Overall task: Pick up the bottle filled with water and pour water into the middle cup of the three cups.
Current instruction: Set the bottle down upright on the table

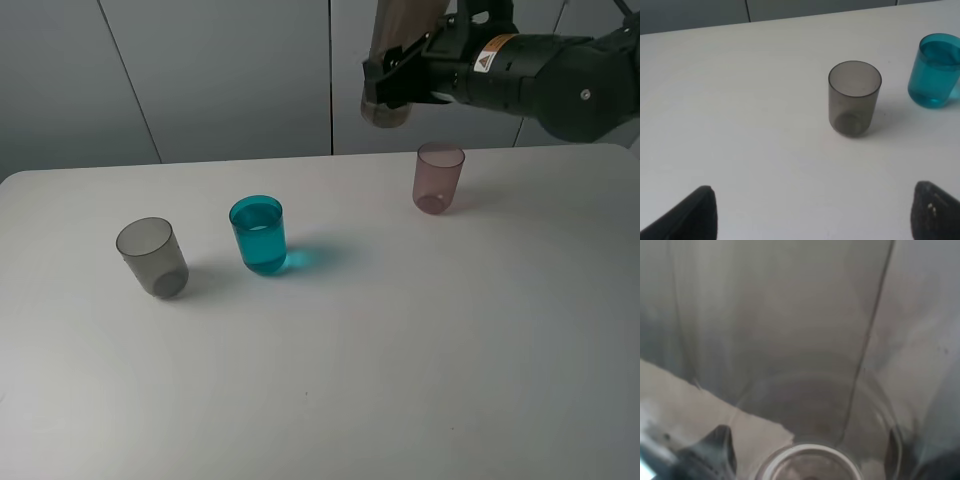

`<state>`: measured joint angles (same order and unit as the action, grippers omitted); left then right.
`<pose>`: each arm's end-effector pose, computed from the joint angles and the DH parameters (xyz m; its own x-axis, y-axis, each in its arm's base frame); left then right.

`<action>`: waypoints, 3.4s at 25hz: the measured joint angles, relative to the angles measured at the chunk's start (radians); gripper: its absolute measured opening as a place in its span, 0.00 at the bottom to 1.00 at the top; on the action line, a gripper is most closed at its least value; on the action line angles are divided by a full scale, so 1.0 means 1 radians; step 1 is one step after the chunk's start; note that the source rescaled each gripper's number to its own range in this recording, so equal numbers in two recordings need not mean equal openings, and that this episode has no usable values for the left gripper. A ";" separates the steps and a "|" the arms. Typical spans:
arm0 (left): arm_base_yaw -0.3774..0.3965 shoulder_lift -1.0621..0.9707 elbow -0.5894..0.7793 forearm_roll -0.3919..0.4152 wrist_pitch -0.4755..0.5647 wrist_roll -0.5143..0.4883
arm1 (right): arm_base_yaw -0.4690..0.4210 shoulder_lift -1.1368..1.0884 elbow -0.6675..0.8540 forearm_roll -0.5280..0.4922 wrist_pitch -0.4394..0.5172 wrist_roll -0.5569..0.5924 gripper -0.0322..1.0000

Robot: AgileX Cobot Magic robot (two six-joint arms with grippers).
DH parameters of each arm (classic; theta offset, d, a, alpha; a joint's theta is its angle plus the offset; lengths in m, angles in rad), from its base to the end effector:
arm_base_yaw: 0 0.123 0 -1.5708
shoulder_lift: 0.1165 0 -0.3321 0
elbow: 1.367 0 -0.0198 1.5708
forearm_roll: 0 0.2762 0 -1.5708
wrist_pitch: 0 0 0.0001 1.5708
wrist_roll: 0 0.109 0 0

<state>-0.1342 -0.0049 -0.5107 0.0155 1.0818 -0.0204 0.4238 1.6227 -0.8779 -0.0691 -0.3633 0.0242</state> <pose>-0.0167 0.0038 0.2826 -0.4582 0.0486 -0.8875 0.1158 0.9933 -0.0053 0.3550 0.1631 0.2655 -0.2473 -0.1559 -0.9563 -0.4429 0.8960 -0.0315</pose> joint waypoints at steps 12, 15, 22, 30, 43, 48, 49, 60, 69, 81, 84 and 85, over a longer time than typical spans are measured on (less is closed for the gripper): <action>0.000 0.000 0.000 0.000 0.000 0.000 | -0.054 -0.217 0.166 0.110 0.240 -0.013 0.21; 0.000 0.000 0.000 0.000 0.000 0.000 | -0.066 -0.249 0.237 0.144 0.234 -0.018 0.21; 0.000 0.000 0.000 0.000 0.000 0.000 | -0.074 -0.263 0.400 0.287 0.115 -0.074 0.21; 0.000 0.000 0.000 0.000 0.000 0.000 | -0.074 -0.187 0.466 0.372 -0.001 -0.167 0.21; 0.000 0.000 0.000 0.000 0.000 -0.002 | 0.023 -0.022 0.555 0.457 -0.292 -0.215 0.21; 0.000 0.000 0.000 0.000 0.000 -0.002 | 0.023 0.046 0.560 0.447 -0.338 -0.175 0.21; 0.000 0.000 0.000 0.000 0.000 -0.002 | 0.023 0.055 0.560 0.447 -0.342 -0.172 0.21; 0.000 0.000 0.000 0.000 0.000 -0.002 | 0.023 0.086 0.560 0.445 -0.390 -0.165 0.21; 0.000 0.000 0.000 0.000 0.000 -0.002 | 0.023 0.165 0.560 0.425 -0.461 -0.124 0.21; 0.000 0.000 0.000 0.000 0.000 -0.002 | 0.023 0.192 0.560 0.421 -0.484 -0.096 0.21; 0.000 0.000 0.000 0.000 0.000 -0.002 | 0.023 0.194 0.560 0.421 -0.486 -0.092 0.21; 0.000 0.000 0.000 0.000 0.000 -0.002 | 0.023 0.194 0.560 0.421 -0.486 -0.090 0.21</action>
<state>-0.1342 -0.0049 -0.5107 0.0155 1.0818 -0.0226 0.4472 1.8168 -0.3180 0.3516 -0.8490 -0.0655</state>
